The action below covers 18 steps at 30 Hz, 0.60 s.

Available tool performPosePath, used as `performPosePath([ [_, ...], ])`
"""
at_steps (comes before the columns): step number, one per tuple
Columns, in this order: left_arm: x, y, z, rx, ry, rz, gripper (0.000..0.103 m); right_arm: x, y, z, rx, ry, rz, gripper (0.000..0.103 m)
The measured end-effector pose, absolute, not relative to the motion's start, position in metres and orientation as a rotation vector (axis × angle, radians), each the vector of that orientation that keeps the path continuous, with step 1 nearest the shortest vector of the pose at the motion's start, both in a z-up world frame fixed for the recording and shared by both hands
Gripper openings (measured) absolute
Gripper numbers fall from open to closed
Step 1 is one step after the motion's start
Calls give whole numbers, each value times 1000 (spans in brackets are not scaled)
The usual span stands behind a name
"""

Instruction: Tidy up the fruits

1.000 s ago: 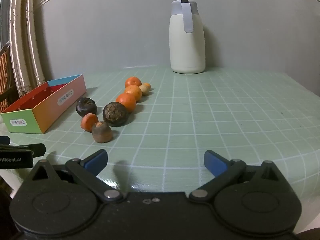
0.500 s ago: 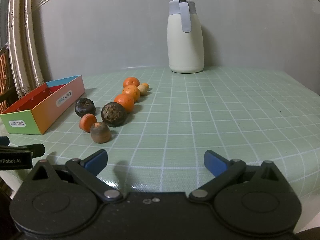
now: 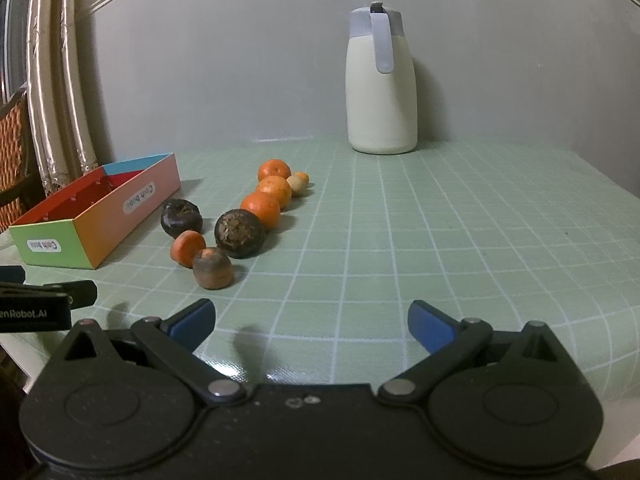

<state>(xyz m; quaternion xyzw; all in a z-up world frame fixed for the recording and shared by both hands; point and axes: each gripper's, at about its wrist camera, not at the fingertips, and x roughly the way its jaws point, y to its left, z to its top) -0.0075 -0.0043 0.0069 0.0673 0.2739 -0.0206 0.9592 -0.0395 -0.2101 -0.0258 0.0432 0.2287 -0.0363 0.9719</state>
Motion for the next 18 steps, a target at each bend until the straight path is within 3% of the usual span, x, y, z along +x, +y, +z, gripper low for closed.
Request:
performPosePath([
  [18, -11, -2, 13, 102, 517, -45, 103, -46, -213, -18, 122, 413, -55, 103],
])
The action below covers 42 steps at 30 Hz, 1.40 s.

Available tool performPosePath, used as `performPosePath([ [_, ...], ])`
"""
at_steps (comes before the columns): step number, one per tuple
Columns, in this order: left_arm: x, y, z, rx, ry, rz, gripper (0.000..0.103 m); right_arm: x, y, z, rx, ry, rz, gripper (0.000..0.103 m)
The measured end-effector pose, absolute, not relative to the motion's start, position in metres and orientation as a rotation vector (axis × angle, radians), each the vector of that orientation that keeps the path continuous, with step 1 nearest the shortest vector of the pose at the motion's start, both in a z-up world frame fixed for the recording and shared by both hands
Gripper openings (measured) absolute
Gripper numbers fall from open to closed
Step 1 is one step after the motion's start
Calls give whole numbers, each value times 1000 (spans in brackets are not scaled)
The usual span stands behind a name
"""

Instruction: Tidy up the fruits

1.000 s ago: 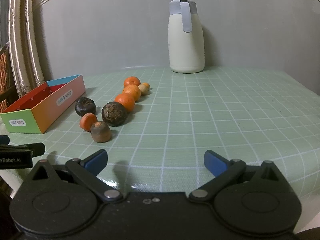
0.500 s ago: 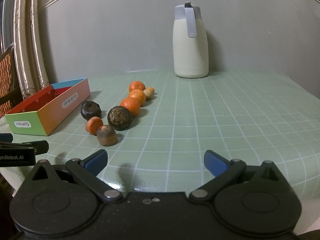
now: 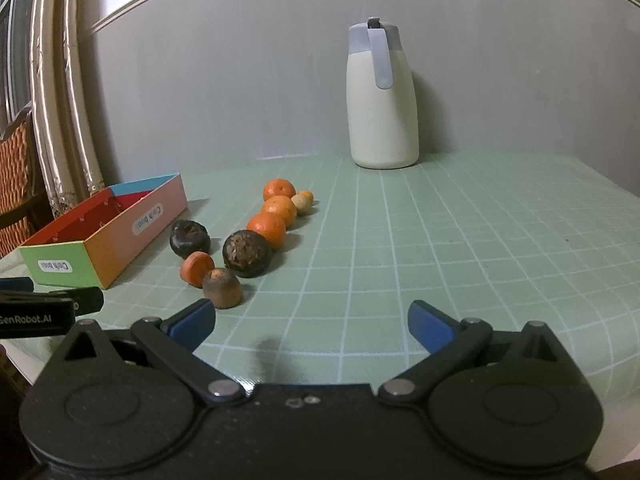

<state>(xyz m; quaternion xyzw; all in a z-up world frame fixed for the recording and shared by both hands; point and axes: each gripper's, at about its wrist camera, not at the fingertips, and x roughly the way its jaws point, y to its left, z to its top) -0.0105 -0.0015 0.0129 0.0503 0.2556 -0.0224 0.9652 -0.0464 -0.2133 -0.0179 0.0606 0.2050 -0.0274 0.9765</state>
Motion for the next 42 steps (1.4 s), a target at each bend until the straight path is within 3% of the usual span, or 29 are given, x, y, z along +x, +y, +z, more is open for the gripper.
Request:
performPosePath([
  [42, 1, -36, 24, 251, 453, -190, 103, -53, -232, -4, 226, 338, -118, 103],
])
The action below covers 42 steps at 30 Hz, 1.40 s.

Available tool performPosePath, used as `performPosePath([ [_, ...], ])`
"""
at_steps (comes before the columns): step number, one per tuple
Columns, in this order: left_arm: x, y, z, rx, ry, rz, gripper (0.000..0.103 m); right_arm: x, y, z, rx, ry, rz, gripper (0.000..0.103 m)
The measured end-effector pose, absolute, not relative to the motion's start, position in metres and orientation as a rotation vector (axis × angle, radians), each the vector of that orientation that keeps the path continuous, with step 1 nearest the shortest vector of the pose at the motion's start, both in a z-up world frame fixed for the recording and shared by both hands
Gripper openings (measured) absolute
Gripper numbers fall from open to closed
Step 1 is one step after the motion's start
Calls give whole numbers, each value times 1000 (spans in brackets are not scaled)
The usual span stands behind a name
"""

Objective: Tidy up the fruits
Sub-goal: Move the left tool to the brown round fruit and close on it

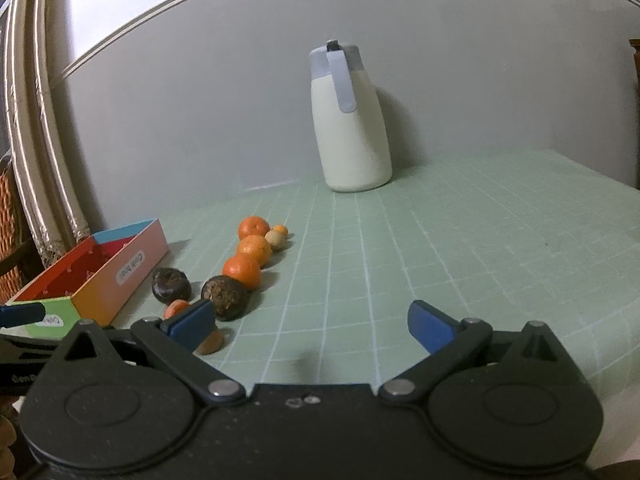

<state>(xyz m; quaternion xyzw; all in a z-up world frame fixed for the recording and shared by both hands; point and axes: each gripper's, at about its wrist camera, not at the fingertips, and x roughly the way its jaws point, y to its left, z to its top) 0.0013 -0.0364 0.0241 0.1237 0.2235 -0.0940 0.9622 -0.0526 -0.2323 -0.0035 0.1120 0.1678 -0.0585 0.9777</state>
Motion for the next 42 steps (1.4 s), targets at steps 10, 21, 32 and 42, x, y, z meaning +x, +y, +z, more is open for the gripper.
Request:
performPosePath([
  [10, 17, -60, 24, 306, 459, -285, 103, -56, -245, -2, 275, 299, -154, 103],
  [21, 17, -87, 14, 290, 503, -337, 103, -60, -261, -5, 314, 295, -196, 103],
  [32, 22, -91, 8, 229, 506, -313, 102, -67, -276, -7, 335, 282, -228, 103],
  [42, 26, -97, 2, 223, 522, -322, 67, -71, -283, -7, 358, 275, -229, 103],
])
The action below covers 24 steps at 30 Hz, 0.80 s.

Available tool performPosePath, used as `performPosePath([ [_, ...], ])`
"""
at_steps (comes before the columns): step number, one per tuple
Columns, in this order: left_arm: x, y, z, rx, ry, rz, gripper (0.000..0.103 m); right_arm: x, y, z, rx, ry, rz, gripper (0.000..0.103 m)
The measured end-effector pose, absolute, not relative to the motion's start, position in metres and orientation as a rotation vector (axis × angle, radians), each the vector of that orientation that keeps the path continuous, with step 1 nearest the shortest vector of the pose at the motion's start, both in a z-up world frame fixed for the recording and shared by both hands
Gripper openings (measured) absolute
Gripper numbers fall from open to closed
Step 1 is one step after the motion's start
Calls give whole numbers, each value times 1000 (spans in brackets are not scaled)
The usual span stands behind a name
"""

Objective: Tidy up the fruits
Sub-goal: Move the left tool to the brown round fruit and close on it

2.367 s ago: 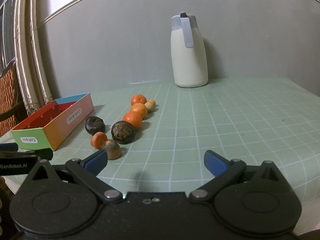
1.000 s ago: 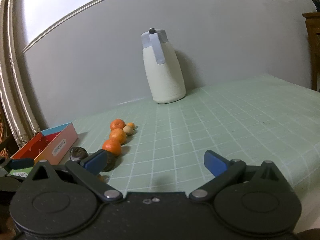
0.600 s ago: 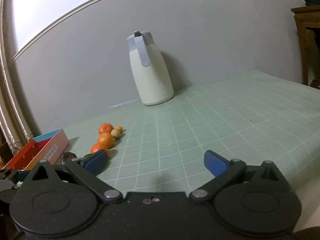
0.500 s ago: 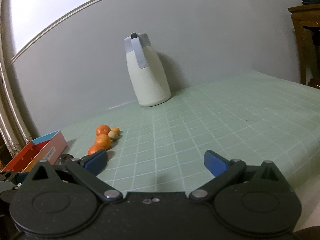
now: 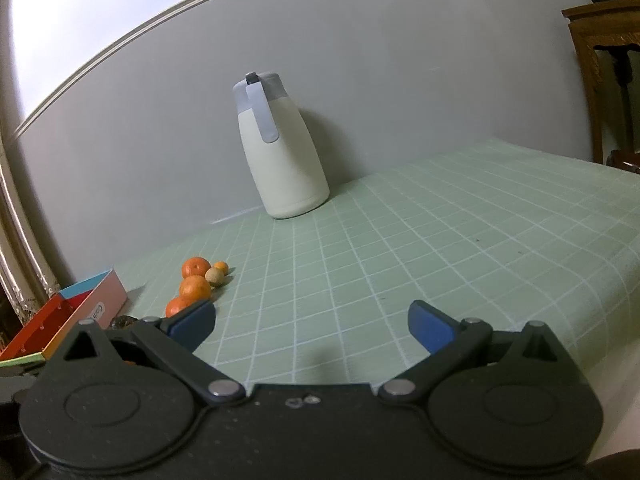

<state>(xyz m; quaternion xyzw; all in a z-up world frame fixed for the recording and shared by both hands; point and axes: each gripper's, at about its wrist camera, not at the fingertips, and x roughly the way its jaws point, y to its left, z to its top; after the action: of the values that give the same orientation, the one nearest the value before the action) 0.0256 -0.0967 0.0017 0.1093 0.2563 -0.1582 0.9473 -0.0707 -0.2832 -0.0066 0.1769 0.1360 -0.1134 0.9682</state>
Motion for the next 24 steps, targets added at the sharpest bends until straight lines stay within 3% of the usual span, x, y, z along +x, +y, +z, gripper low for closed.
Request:
performPosePath([
  [12, 15, -104, 4, 194, 513, -344, 60, -72, -288, -7, 375, 272, -253, 103],
  [16, 18, -112, -1, 197, 543, -360, 40, -74, -291, -8, 377, 271, -258, 103],
  [23, 27, -117, -6, 178, 560, -349, 40, -73, -294, -8, 373, 273, -280, 103],
  [24, 28, -118, -6, 174, 558, -351, 35, -72, -294, -8, 371, 273, -287, 103],
])
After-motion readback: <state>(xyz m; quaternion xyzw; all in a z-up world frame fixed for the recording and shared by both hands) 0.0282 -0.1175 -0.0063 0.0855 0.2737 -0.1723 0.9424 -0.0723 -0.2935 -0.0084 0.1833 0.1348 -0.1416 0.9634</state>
